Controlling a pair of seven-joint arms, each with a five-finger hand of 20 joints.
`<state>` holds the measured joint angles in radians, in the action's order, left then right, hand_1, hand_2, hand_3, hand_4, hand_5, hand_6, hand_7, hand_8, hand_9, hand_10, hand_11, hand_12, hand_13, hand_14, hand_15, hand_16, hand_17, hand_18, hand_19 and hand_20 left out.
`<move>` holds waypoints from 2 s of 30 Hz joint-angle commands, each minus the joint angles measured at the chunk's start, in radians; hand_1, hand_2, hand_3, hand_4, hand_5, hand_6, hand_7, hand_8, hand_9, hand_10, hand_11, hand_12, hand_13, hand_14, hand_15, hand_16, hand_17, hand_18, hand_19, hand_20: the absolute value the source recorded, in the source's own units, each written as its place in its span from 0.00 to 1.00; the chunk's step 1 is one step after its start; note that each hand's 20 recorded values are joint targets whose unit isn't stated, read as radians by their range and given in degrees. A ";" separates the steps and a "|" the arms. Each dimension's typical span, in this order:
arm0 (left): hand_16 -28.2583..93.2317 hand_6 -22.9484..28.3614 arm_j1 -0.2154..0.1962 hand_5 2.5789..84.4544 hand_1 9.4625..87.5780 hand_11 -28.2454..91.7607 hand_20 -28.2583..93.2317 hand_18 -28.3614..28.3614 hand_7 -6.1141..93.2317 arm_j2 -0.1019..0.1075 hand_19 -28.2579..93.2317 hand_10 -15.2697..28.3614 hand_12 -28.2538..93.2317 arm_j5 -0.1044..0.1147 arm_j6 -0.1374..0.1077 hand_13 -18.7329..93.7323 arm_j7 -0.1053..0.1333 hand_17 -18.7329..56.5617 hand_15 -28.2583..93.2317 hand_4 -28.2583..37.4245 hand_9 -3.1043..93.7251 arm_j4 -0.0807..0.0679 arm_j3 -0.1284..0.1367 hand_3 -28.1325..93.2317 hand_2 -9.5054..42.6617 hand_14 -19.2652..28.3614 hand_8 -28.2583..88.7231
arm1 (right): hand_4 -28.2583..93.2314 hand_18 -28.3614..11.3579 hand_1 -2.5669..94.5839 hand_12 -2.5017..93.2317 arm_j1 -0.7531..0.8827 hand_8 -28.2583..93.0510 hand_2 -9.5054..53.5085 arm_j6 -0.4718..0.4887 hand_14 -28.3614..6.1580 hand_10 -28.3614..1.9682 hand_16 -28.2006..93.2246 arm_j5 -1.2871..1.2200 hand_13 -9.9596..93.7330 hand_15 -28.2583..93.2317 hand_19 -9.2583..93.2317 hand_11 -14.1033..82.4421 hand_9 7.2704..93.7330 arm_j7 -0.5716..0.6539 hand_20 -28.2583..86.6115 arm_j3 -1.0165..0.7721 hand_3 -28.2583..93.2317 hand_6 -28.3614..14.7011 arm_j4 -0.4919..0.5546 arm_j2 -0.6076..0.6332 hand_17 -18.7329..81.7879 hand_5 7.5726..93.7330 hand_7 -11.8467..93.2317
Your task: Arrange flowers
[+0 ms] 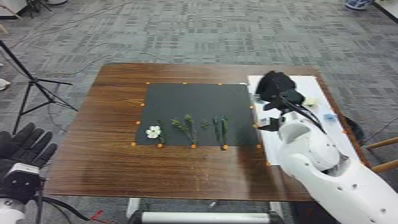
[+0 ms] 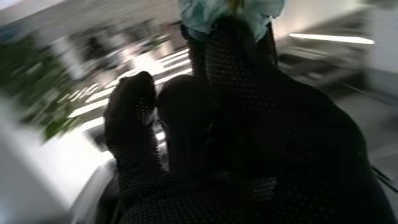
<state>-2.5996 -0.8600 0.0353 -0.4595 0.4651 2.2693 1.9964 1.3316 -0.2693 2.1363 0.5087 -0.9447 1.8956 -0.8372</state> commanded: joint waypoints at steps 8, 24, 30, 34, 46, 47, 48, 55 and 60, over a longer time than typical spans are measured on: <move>0.21 0.63 0.048 0.45 0.22 0.39 0.34 0.72 0.17 0.012 0.44 0.67 0.33 -0.016 0.000 0.39 -0.021 0.22 0.48 0.00 0.37 -0.010 -0.011 0.82 0.51 0.69 0.18 | 0.00 0.15 0.72 0.51 -0.307 0.27 0.00 0.064 0.62 0.71 0.66 0.040 0.77 0.78 0.89 0.28 0.91 -0.310 0.62 0.252 0.80 0.70 -0.256 -0.294 0.53 0.74 0.44; 0.21 0.63 0.081 0.45 0.22 0.39 0.34 0.72 0.17 0.045 0.44 0.67 0.33 -0.007 -0.009 0.39 -0.011 0.22 0.48 0.00 0.37 -0.021 -0.056 0.82 0.51 0.69 0.18 | 0.00 0.17 0.72 0.51 -0.418 0.25 0.00 0.110 0.64 0.74 0.66 0.089 0.77 0.78 0.88 0.29 0.90 -0.338 0.63 0.467 0.80 0.71 -0.387 -0.424 0.52 0.73 0.47; 0.21 0.63 0.130 0.45 0.22 0.39 0.34 0.72 0.17 0.049 0.44 0.67 0.33 -0.013 -0.015 0.39 -0.027 0.22 0.48 0.00 0.37 -0.038 -0.096 0.82 0.51 0.69 0.18 | 0.00 0.17 0.72 0.51 -0.433 0.25 0.00 0.069 0.63 0.74 0.66 0.114 0.76 0.79 0.87 0.29 0.90 -0.362 0.63 0.479 0.80 0.72 -0.512 -0.510 0.52 0.72 0.47; 0.21 0.63 0.129 0.45 0.22 0.39 0.34 0.72 0.17 0.056 0.44 0.67 0.33 -0.017 -0.012 0.39 -0.022 0.22 0.48 0.00 0.37 -0.034 -0.102 0.82 0.51 0.69 0.18 | 0.00 0.17 0.72 0.51 -0.439 0.24 0.00 0.068 0.64 0.74 0.66 0.124 0.76 0.79 0.87 0.29 0.90 -0.352 0.63 0.478 0.80 0.72 -0.538 -0.522 0.52 0.72 0.48; 0.21 0.63 0.189 0.45 0.22 0.39 0.34 0.72 0.17 0.077 0.44 0.67 0.33 -0.010 -0.007 0.39 -0.013 0.22 0.48 0.00 0.37 -0.049 -0.169 0.82 0.51 0.69 0.18 | 0.00 0.18 0.72 0.51 -0.491 0.23 0.00 -0.078 0.65 0.75 0.66 0.109 0.75 0.78 0.86 0.29 0.88 -0.251 0.63 0.565 0.80 0.71 -0.642 -0.538 0.52 0.70 0.49; 0.21 0.63 0.194 0.45 0.22 0.39 0.34 0.72 0.17 0.077 0.44 0.67 0.33 -0.012 -0.007 0.39 -0.017 0.22 0.48 0.00 0.37 -0.050 -0.170 0.82 0.51 0.69 0.18 | 0.00 0.18 0.71 0.51 -0.492 0.23 0.00 -0.081 0.65 0.75 0.66 0.102 0.75 0.78 0.86 0.29 0.88 -0.242 0.63 0.568 0.80 0.71 -0.645 -0.539 0.52 0.69 0.49; 0.21 0.63 0.195 0.45 0.22 0.39 0.34 0.72 0.17 0.076 0.44 0.66 0.33 -0.013 -0.005 0.39 -0.018 0.22 0.48 0.00 0.37 -0.051 -0.170 0.82 0.51 0.69 0.18 | 0.00 0.18 0.71 0.51 -0.486 0.23 0.00 -0.065 0.65 0.75 0.65 0.100 0.75 0.78 0.86 0.30 0.88 -0.248 0.63 0.558 0.80 0.71 -0.643 -0.540 0.52 0.69 0.49; 0.21 0.63 0.211 0.45 0.22 0.39 0.34 0.72 0.17 0.079 0.44 0.66 0.33 -0.019 0.000 0.39 -0.031 0.22 0.48 0.00 0.37 -0.059 -0.176 0.82 0.51 0.69 0.18 | 0.00 0.17 0.71 0.51 -0.484 0.23 0.00 -0.029 0.65 0.74 0.65 0.099 0.75 0.78 0.86 0.31 0.86 -0.202 0.62 0.591 0.80 0.71 -0.606 -0.525 0.51 0.68 0.50; 0.21 0.63 0.215 0.45 0.22 0.39 0.34 0.72 0.17 0.089 0.44 0.67 0.33 -0.015 0.005 0.39 -0.029 0.22 0.48 0.00 0.37 -0.062 -0.181 0.82 0.51 0.69 0.18 | 0.00 0.18 0.71 0.49 -0.490 0.22 0.00 -0.040 0.65 0.74 0.66 0.095 0.74 0.77 0.85 0.30 0.85 -0.176 0.62 0.620 0.79 0.71 -0.590 -0.516 0.51 0.66 0.49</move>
<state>-2.3941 -0.7844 0.0229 -0.4631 0.4422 2.2105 1.8225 0.8524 -0.3072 2.2311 0.2990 -0.3553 1.2795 -1.3583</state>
